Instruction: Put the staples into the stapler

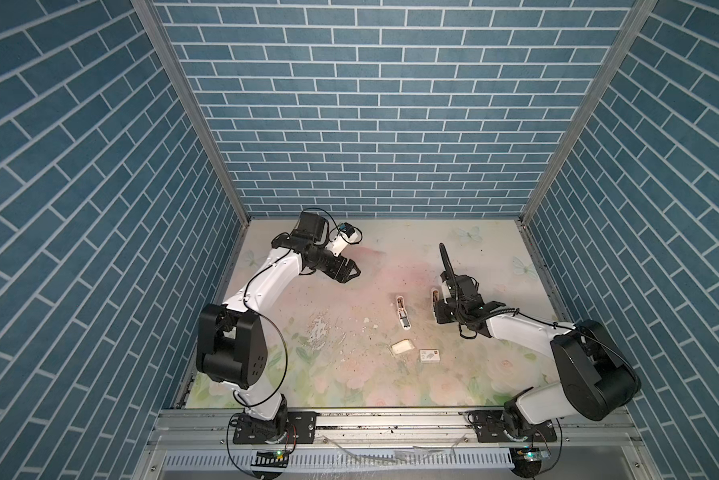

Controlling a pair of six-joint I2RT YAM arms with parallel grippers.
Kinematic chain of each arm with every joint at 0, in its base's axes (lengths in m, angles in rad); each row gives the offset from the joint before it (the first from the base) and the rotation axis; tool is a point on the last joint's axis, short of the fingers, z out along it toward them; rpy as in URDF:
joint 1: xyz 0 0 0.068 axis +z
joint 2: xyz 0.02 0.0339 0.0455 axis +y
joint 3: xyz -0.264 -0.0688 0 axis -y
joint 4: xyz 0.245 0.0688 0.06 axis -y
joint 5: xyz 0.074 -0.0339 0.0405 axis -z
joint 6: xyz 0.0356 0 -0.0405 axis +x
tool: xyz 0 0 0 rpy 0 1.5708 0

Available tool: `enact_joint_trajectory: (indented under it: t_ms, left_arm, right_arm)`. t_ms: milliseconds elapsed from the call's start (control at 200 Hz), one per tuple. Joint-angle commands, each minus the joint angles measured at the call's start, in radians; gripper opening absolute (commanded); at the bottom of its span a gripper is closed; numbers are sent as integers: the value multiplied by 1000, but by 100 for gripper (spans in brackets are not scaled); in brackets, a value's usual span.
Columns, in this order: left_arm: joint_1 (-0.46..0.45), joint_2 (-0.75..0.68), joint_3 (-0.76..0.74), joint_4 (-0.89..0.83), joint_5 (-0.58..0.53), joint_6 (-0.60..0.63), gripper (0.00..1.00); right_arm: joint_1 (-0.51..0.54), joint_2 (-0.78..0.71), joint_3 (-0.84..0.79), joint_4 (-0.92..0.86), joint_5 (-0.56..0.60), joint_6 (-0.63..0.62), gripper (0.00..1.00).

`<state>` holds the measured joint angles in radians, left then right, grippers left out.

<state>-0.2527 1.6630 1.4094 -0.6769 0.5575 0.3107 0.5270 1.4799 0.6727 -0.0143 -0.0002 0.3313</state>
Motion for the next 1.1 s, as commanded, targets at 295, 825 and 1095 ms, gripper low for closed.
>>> enact_joint_trajectory:
  t_ms: [295, 825, 1095]
  left_arm:
    - [7, 11, -8, -3, 2, 10, 82]
    - [7, 7, -20, 5, 4, 11, 82]
    - [8, 7, -24, 8, 6, 10, 82]
  right_arm:
    - [-5, 13, -5, 10, 25, -41, 9]
    - [-4, 27, -18, 7, 20, -32, 10]
    - [-5, 32, -24, 3, 22, -31, 11]
